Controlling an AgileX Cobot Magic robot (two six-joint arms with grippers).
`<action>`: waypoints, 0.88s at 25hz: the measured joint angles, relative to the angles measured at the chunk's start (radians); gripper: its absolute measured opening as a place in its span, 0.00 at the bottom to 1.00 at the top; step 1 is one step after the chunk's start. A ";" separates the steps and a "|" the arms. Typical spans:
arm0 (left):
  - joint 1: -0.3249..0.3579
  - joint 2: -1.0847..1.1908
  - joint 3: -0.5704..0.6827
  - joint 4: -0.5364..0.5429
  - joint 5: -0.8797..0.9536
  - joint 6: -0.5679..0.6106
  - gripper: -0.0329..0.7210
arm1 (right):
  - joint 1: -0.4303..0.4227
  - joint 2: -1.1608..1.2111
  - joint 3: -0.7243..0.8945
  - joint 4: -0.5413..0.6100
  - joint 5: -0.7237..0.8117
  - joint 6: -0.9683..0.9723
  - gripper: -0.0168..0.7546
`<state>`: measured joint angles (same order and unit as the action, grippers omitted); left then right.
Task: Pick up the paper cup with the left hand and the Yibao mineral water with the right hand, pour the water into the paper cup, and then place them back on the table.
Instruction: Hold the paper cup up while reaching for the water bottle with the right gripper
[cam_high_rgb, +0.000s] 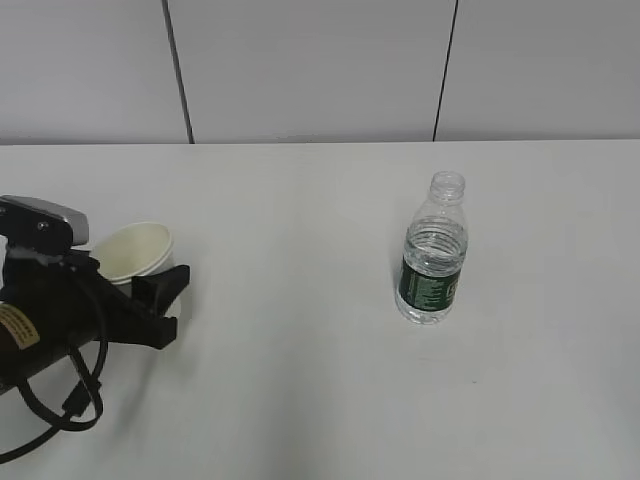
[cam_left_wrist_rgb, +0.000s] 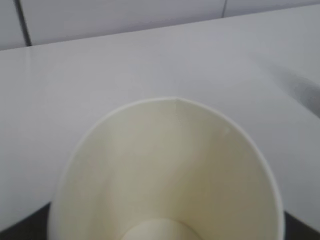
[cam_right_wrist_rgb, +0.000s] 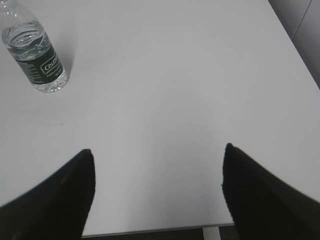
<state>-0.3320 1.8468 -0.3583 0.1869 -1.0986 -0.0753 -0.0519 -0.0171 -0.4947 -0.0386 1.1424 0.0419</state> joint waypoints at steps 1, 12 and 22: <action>-0.019 -0.011 -0.005 0.004 0.026 -0.001 0.61 | 0.000 0.000 0.000 0.000 0.000 0.000 0.78; -0.161 -0.024 -0.120 0.018 0.217 -0.005 0.61 | 0.000 0.000 0.000 0.000 0.000 0.000 0.78; -0.161 -0.024 -0.176 0.018 0.260 -0.009 0.61 | 0.000 0.060 -0.015 0.039 -0.037 0.000 0.78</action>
<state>-0.4931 1.8232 -0.5348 0.2046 -0.8381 -0.0847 -0.0519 0.0433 -0.5093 0.0000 1.1055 0.0419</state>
